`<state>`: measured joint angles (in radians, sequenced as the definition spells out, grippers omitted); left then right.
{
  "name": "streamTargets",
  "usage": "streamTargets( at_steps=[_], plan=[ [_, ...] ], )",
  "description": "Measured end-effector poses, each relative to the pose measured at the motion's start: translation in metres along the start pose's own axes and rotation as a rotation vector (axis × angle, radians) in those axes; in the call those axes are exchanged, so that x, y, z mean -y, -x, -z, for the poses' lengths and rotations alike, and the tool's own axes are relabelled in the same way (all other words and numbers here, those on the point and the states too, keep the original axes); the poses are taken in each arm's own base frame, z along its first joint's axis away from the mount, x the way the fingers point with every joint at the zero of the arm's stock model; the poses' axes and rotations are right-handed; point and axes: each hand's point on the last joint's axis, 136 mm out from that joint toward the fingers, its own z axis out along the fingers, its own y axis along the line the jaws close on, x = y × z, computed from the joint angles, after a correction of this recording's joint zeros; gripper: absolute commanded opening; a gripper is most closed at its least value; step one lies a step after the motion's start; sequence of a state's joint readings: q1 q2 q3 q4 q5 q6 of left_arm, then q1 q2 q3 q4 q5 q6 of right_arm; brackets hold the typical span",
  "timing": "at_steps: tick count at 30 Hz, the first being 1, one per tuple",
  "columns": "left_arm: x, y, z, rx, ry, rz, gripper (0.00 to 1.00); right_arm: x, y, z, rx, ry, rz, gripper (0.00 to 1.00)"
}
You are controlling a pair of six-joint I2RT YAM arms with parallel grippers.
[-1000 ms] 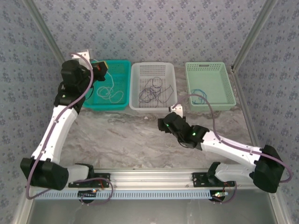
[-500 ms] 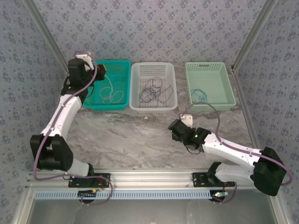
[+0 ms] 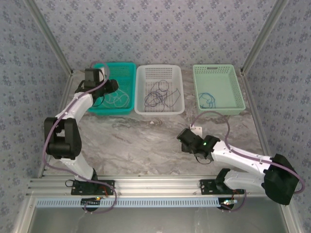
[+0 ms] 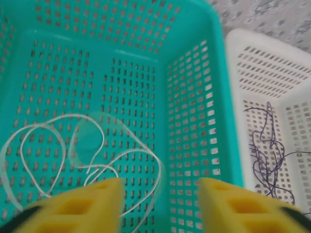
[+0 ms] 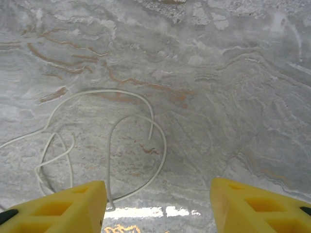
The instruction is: Untangle the cables
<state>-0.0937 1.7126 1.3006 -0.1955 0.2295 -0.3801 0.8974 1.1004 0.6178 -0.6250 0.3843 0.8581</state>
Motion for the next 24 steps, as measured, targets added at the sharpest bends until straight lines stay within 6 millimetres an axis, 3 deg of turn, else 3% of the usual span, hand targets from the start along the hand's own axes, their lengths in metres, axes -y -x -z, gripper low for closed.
streamTargets(
  at_steps=[6,9,17,19,24],
  plan=[
    [0.001,-0.001,0.003,0.001,0.013,0.021,0.86,-0.004,-0.007,-0.004,-0.028,0.014,0.008,0.56],
    [0.016,0.000,0.014,0.029,0.014,-0.009,0.94,-0.007,-0.011,-0.012,-0.048,0.008,0.017,0.51],
    [0.085,-0.018,0.065,0.117,-0.099,-0.119,0.99,-0.010,-0.016,-0.031,-0.090,-0.017,0.024,0.36],
    [0.093,-0.022,0.073,0.137,-0.116,-0.133,0.99,-0.013,-0.012,-0.032,-0.079,-0.001,0.014,0.31],
    [0.104,-0.038,0.083,0.153,-0.147,-0.159,0.99,-0.016,-0.004,-0.034,-0.058,0.023,0.004,0.08]
  ],
)
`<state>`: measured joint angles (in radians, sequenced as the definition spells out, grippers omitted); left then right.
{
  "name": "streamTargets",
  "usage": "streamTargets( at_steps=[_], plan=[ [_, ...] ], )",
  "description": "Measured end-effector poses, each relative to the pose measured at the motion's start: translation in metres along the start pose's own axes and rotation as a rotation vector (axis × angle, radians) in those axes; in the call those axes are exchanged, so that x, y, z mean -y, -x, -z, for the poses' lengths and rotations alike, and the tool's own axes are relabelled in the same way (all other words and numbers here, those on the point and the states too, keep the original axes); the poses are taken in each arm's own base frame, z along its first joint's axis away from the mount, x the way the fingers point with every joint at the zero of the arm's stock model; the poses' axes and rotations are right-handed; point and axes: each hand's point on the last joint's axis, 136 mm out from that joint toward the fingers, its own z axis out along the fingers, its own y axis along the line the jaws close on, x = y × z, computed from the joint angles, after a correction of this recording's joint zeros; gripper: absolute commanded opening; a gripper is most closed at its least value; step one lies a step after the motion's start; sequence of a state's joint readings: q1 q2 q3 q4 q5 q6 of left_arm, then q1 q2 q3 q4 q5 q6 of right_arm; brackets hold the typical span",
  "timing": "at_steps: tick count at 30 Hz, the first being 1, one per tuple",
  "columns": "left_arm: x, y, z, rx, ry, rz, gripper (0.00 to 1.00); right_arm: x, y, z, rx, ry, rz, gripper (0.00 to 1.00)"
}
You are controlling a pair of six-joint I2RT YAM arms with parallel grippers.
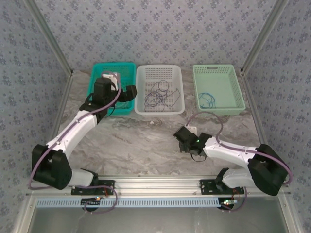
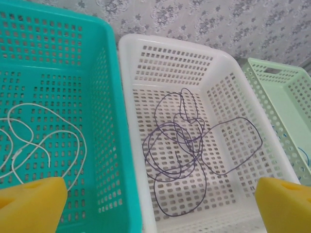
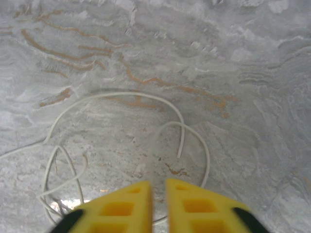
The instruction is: Untangle the cables
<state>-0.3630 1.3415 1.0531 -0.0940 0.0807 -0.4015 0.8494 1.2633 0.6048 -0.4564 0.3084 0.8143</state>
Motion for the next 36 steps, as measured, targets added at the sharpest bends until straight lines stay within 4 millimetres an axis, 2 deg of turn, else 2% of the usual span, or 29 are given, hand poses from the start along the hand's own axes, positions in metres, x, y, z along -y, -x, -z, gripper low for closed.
streamTargets(
  at_steps=[2,4,6,9,11,14,17,20,24,28,32,36],
  plan=[
    [0.002,-0.006,0.003,0.001,-0.008,-0.001,0.99,0.000,0.004,0.004,0.018,0.006,0.012,0.00],
    [0.003,-0.015,0.004,-0.010,-0.015,-0.006,0.99,-0.003,0.013,0.014,0.061,0.038,0.008,0.00],
    [0.007,-0.025,0.003,-0.028,-0.023,-0.014,0.99,-0.006,0.025,0.031,0.123,0.086,0.003,0.00],
    [0.019,-0.045,0.001,-0.068,-0.049,-0.034,0.98,-0.011,0.049,0.066,0.237,0.170,-0.006,0.00],
    [0.031,-0.063,0.000,-0.102,-0.084,-0.056,0.97,-0.016,0.066,0.092,0.308,0.228,-0.008,0.00],
    [0.055,-0.085,0.001,-0.146,-0.157,-0.110,0.96,-0.022,0.082,0.122,0.380,0.287,0.018,0.00],
    [0.087,-0.096,0.007,-0.156,-0.263,-0.177,0.95,-0.028,0.088,0.139,0.414,0.333,0.070,0.00],
    [0.117,-0.101,0.015,-0.155,-0.385,-0.226,0.90,-0.031,0.089,0.145,0.421,0.350,0.123,0.00],
    [0.144,-0.110,0.020,-0.171,-0.520,-0.254,0.82,-0.032,0.091,0.151,0.434,0.350,0.148,0.00],
    [0.166,-0.138,0.025,-0.242,-0.614,-0.296,0.77,-0.026,0.095,0.155,0.461,0.330,0.132,0.00],
    [0.178,-0.156,0.032,-0.284,-0.670,-0.308,0.77,-0.019,0.100,0.161,0.497,0.315,0.109,0.00],
    [0.173,-0.171,0.032,-0.305,-0.686,-0.291,0.77,-0.009,0.105,0.164,0.528,0.280,0.069,0.00]
  ],
)
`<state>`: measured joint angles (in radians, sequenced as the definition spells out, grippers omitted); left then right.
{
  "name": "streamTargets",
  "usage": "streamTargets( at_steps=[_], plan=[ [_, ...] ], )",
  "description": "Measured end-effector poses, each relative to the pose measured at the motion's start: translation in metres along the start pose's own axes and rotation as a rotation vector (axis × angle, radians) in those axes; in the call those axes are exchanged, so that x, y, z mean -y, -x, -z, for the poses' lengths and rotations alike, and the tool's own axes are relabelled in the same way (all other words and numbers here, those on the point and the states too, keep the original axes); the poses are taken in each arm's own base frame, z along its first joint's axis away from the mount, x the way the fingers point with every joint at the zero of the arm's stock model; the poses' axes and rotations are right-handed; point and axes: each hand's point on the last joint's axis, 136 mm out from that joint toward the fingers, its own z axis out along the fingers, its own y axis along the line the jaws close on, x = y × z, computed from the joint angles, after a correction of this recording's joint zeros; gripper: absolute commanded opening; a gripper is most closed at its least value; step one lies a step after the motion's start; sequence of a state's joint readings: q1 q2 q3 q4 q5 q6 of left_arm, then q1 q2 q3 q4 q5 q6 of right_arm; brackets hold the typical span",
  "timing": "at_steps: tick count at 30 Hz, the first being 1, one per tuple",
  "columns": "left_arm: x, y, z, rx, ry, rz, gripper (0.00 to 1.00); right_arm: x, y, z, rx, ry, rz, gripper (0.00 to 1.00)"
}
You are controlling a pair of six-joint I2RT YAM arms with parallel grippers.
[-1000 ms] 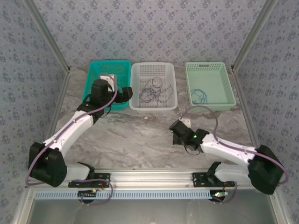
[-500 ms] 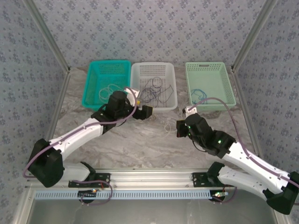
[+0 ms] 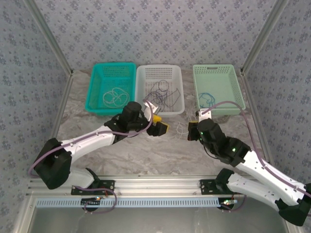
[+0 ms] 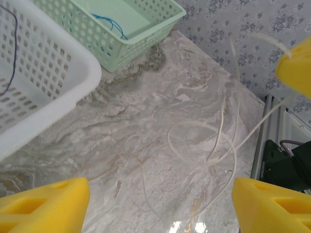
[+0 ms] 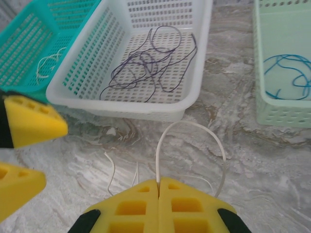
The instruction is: Untangle the cables
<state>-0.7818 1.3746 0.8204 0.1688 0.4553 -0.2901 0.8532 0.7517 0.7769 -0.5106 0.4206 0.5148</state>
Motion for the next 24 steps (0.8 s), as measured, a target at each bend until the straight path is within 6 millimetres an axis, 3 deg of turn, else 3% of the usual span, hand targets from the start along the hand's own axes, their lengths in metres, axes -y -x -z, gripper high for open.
streamTargets(
  at_steps=[11,18,24],
  plan=[
    [0.051,-0.050,-0.033,-0.152,-0.127,-0.082,0.74,0.010,0.010,0.006,0.055,-0.043,-0.059,0.00],
    [0.063,-0.049,-0.051,-0.168,-0.136,-0.122,0.73,0.012,0.012,0.007,0.068,-0.051,-0.094,0.00],
    [0.057,-0.053,-0.069,-0.187,-0.092,-0.127,0.70,0.011,0.013,0.008,0.074,-0.044,-0.126,0.00]
  ],
)
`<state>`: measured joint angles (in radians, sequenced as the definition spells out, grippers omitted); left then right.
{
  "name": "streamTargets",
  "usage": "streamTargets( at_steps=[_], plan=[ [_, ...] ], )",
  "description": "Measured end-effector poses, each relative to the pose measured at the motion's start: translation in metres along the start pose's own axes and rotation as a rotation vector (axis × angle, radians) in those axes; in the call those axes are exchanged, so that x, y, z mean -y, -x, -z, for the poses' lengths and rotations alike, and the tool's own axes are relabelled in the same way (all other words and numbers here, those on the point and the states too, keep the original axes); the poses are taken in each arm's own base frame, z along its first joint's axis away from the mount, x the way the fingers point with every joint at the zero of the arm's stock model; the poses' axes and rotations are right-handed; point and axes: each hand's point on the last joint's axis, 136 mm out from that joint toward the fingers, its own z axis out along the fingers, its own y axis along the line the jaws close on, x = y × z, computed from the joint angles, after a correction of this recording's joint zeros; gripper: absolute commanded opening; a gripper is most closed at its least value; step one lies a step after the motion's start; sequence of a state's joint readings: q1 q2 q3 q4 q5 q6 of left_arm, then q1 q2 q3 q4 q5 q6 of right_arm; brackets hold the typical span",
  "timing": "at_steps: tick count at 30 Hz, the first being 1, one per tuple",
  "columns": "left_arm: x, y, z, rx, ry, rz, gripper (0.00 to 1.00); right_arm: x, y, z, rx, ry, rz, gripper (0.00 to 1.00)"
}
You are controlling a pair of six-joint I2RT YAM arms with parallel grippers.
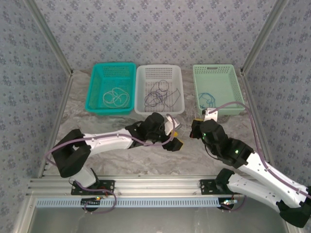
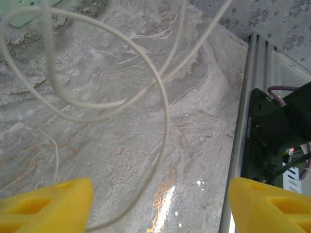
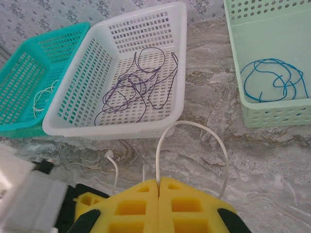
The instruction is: Untangle the cables
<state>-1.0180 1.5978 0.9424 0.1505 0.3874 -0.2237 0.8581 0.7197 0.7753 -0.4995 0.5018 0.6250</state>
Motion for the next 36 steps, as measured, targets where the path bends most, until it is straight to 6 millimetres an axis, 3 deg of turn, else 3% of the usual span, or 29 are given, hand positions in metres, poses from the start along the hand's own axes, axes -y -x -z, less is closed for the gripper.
streamTargets(
  at_steps=[3,8,10,15,21,24,30,36],
  plan=[
    [-0.005,0.002,-0.010,-0.006,0.020,0.000,0.60,0.000,0.001,0.000,0.002,0.002,-0.015,0.00],
    [-0.012,0.005,-0.015,-0.005,0.049,0.006,0.12,0.000,0.003,0.004,0.014,0.012,-0.032,0.00],
    [-0.013,0.007,-0.015,0.000,0.059,0.005,0.01,0.001,0.004,0.005,0.018,0.009,-0.033,0.00],
    [-0.017,0.013,-0.009,0.022,0.076,0.032,0.00,0.019,-0.006,0.003,0.000,-0.078,0.003,0.00],
    [-0.036,0.034,0.028,0.126,0.078,0.138,0.00,0.051,-0.034,0.000,-0.069,-0.213,0.076,0.00],
    [-0.041,0.041,0.036,0.153,0.064,0.180,0.00,0.058,-0.045,-0.002,-0.092,-0.238,0.100,0.00],
    [-0.035,0.041,0.035,0.147,0.025,0.229,0.00,0.062,-0.058,-0.008,-0.134,-0.253,0.132,0.00],
    [-0.046,0.046,0.042,0.172,0.038,0.284,0.00,0.050,-0.075,-0.012,-0.204,-0.160,0.198,0.03]
  ],
)
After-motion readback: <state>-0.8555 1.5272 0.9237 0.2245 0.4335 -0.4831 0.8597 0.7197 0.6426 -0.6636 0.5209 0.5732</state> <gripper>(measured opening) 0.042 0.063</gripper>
